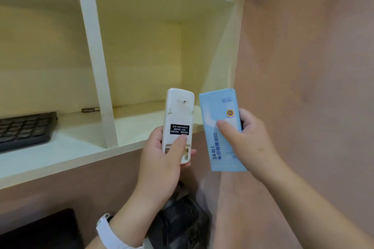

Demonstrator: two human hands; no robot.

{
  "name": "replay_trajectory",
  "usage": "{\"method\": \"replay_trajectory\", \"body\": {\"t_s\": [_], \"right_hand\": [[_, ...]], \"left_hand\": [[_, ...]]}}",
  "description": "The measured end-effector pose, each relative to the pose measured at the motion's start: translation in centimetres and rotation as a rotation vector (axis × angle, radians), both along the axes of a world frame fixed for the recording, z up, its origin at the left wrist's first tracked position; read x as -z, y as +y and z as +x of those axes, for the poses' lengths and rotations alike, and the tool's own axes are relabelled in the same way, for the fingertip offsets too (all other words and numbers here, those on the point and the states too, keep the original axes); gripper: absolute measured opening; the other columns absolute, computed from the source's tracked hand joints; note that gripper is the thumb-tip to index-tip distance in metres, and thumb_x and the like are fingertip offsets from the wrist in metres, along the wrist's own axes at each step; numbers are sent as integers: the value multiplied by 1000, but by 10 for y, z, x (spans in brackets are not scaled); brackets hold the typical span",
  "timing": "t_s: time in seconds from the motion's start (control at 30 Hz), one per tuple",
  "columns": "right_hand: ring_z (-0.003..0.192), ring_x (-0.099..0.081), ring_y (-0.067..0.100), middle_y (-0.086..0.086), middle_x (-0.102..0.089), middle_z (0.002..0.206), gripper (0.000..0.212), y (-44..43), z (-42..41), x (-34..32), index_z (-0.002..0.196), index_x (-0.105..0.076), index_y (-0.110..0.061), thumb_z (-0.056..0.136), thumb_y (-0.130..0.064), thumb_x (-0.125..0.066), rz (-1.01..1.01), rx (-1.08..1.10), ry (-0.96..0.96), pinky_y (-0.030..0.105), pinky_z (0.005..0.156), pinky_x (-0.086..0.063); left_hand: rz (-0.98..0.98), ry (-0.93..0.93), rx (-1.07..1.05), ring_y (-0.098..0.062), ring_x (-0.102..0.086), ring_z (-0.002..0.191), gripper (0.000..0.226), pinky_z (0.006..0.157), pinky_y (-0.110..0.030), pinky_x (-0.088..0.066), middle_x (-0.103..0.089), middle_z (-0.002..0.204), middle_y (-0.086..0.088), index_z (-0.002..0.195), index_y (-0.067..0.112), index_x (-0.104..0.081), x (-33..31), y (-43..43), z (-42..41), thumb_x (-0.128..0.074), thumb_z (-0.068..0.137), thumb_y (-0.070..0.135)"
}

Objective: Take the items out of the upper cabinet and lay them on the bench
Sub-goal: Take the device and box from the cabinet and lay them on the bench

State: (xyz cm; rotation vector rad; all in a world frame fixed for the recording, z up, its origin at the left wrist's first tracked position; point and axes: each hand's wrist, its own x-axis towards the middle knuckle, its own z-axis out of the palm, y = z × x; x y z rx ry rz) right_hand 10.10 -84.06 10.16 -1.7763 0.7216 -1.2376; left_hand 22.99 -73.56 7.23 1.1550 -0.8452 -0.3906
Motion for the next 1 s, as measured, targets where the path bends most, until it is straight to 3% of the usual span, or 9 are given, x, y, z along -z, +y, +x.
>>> {"method": "replay_trajectory", "body": {"t_s": [0.17,0.27,0.4,0.53,0.63,0.8,1.0], "right_hand": [[70,-69,19,7,-71,84,8,32,-3,34,92,-64,-13,88,-21,-64,91,185,45,43,60,-57],[72,-69,23,6,-71,83,7,53,-16,58,93,-64,-12,88,-18,-65,146,311,69,35,59,-55],[79,-69,26,4,-71,89,6,81,-44,80,92,-66,-18,87,-22,-65,205,454,147,45,69,-57],[70,-64,16,7,-70,89,11,115,-85,92,92,-65,-16,85,-24,-66,248,592,160,38,65,-54],[70,-66,16,4,-70,87,21,146,-121,97,91,-65,-17,77,-33,-64,272,695,154,39,65,-56],[67,-65,12,6,-70,86,1,214,-190,105,87,-64,-18,88,-19,-64,284,877,109,34,61,-54],[75,-70,23,9,-70,88,4,338,-287,114,91,-64,-13,88,-16,-65,326,1113,2,41,63,-58]], "left_hand": [[37,67,192,-22,-75,70,8,53,-30,-55,-74,87,-3,99,16,-62,32,9,13,-59,94,10],[67,99,300,-24,-74,71,7,50,-25,-54,-74,83,-2,97,15,-62,54,11,7,-59,94,10],[92,154,450,-25,-73,72,7,60,-31,-58,-75,84,-4,97,11,-64,79,11,-12,-60,93,7],[147,212,596,-28,-72,73,8,55,-22,-53,-75,87,-8,97,11,-64,93,17,-49,-60,93,6],[205,174,709,-26,-73,73,10,54,-20,-51,-75,89,-7,100,14,-64,100,30,-83,-59,93,8],[259,118,880,-23,-73,70,9,51,-20,-49,-75,85,-3,98,16,-64,107,68,-153,-59,94,10],[288,-15,1099,-26,-73,74,9,51,-22,-49,-75,86,1,100,21,-62,109,147,-266,-58,95,14]]}}
